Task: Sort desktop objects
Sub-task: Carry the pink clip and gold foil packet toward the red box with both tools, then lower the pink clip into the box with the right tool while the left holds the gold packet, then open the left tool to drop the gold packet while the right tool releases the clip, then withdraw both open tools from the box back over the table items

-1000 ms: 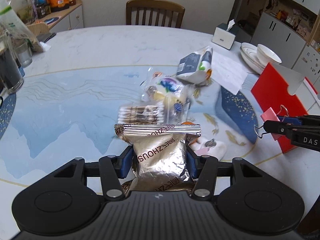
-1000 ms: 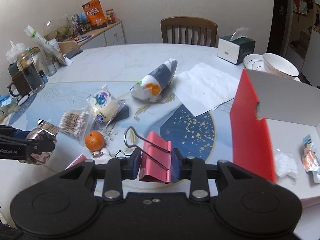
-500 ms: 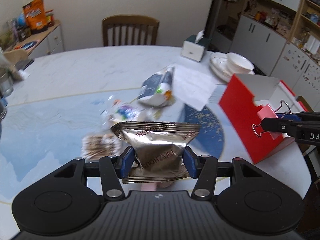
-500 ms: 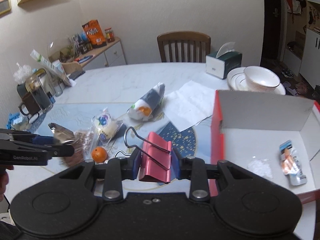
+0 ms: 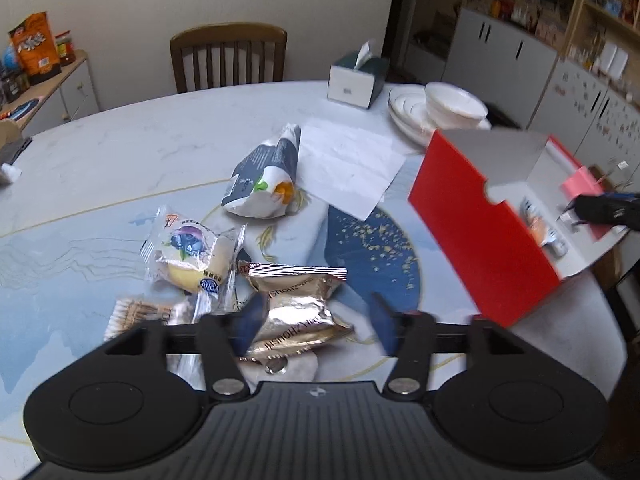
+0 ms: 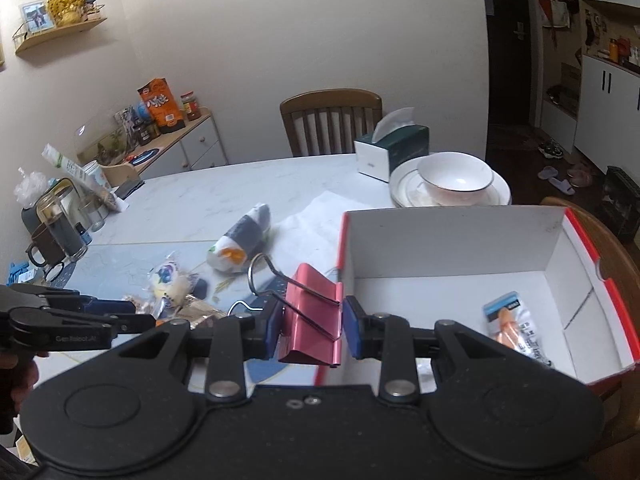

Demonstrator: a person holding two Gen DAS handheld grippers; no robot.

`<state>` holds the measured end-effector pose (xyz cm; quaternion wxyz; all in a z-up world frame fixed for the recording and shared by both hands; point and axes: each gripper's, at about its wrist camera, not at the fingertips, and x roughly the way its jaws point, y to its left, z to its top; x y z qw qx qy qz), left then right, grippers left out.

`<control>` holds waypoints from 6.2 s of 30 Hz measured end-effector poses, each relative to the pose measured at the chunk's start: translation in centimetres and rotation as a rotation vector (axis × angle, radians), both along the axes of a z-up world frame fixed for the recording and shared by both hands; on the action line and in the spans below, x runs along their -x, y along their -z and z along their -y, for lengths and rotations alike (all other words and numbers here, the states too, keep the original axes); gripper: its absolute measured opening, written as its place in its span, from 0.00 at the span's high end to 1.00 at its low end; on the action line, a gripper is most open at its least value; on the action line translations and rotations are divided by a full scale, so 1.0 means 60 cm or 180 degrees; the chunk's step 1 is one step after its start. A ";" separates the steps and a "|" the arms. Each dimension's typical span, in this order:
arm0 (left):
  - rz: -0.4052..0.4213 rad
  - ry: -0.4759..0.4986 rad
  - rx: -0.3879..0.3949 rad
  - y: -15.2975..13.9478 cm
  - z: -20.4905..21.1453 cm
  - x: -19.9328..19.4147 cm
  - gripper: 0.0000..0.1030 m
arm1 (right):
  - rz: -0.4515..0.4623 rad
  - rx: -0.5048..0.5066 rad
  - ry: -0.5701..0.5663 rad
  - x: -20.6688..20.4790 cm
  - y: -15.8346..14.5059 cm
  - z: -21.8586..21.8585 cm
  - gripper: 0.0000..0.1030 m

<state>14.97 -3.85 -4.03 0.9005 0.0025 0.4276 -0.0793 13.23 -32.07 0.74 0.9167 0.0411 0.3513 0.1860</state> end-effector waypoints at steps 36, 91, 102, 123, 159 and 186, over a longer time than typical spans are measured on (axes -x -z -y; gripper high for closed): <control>-0.0788 -0.0011 -0.0241 0.107 0.017 -0.129 0.52 | -0.0069 -0.0049 0.0335 -0.024 0.026 0.100 0.69; -0.0358 0.1433 -0.0520 0.035 0.435 -0.250 0.52 | -0.0378 0.0380 0.0182 -0.132 0.109 0.229 0.69; -0.0781 0.1478 -0.0797 0.091 0.458 -0.281 0.52 | -0.0632 0.0600 0.0004 -0.143 0.143 0.211 0.69; -0.0989 0.1519 -0.0661 0.099 0.450 -0.284 0.37 | -0.0823 0.0754 -0.0069 -0.154 0.177 0.198 0.66; 0.0154 0.1101 0.0311 -0.077 0.279 -0.097 0.26 | -0.0132 -0.0032 -0.0168 -0.062 0.044 0.169 0.14; 0.0503 0.0785 0.0485 -0.066 0.005 0.019 0.01 | -0.0024 0.0014 -0.0311 0.002 0.015 -0.060 0.13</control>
